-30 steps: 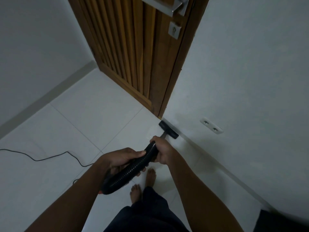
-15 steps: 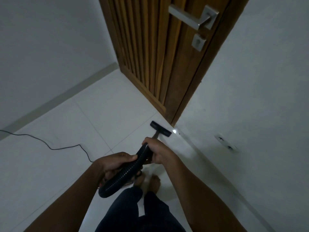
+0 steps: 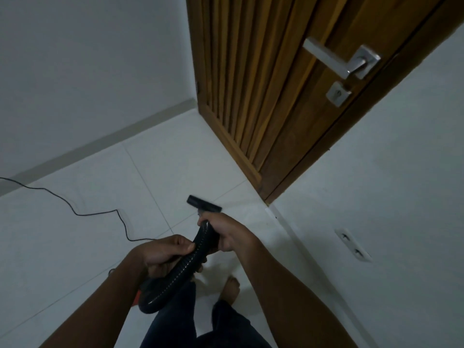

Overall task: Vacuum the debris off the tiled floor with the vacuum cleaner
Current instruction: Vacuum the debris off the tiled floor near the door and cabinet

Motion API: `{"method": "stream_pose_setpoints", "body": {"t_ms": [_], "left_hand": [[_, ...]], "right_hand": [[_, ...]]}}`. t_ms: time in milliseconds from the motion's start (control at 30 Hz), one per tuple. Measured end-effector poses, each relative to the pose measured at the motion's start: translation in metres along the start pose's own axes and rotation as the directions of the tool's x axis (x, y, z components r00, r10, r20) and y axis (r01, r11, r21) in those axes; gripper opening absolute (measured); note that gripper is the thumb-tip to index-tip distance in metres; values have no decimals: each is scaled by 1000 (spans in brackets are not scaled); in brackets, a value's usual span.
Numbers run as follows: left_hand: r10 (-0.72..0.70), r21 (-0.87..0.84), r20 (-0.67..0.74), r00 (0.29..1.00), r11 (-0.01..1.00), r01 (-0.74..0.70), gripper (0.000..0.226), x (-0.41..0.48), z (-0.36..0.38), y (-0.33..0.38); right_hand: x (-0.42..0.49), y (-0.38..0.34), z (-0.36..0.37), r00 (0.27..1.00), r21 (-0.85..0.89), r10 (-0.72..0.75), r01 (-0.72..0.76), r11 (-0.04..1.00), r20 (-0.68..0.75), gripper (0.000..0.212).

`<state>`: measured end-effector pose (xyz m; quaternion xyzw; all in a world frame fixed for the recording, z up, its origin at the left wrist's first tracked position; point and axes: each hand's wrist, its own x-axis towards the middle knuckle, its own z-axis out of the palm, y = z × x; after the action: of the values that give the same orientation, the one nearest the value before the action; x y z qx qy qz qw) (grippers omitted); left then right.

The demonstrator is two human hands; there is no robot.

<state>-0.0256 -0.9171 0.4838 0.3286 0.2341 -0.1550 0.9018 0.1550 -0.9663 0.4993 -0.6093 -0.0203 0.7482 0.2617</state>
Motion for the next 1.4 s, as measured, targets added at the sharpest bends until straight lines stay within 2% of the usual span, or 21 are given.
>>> {"method": "stream_pose_setpoints", "body": {"t_ms": [133,200,267,367,433,500,667,833,967,1100,1267,1400], "left_hand": [[-55,4,-157,986,998,56,74,-7,-17,15],[-70,0,-172,983,997,71,80,-13,-28,22],[-48,-45,-76,996,998,44,64,-26,-46,30],[37,-113,170,985,993,-17,34,-49,-71,43],[73,-133,276,958,990,-37,30,-59,-83,52],[90,-117,274,957,991,-60,29,-75,-100,60],[71,-126,97,993,990,-58,34,-108,-137,71],[35,-27,-209,977,999,-42,50,-128,-157,75],[70,-80,-238,969,993,-91,51,-153,-172,81],[59,-59,-302,951,995,-81,60,-167,-182,90],[40,-36,-491,870,997,-67,73,-174,-192,99],[69,-151,-510,857,974,-168,80,-192,-198,98]], "right_hand": [[17,-23,12,999,-32,2,-3,999,-37,11],[26,-32,22,999,-65,10,-14,998,-48,13],[32,-44,39,1000,-91,18,-20,996,-25,11],[38,-62,67,999,-97,31,-29,995,13,9],[46,-72,83,999,-129,42,-37,991,32,9],[57,-86,108,996,-199,84,-74,977,42,11],[85,-119,150,993,-301,110,-92,949,43,12],[112,-136,175,997,-326,78,-65,943,27,20],[115,-146,195,998,-277,35,-21,961,46,13],[121,-154,207,994,-243,70,-49,969,78,13],[144,-180,223,997,-292,66,-50,955,48,10],[156,-203,251,995,-392,84,-55,919,60,11]]}}
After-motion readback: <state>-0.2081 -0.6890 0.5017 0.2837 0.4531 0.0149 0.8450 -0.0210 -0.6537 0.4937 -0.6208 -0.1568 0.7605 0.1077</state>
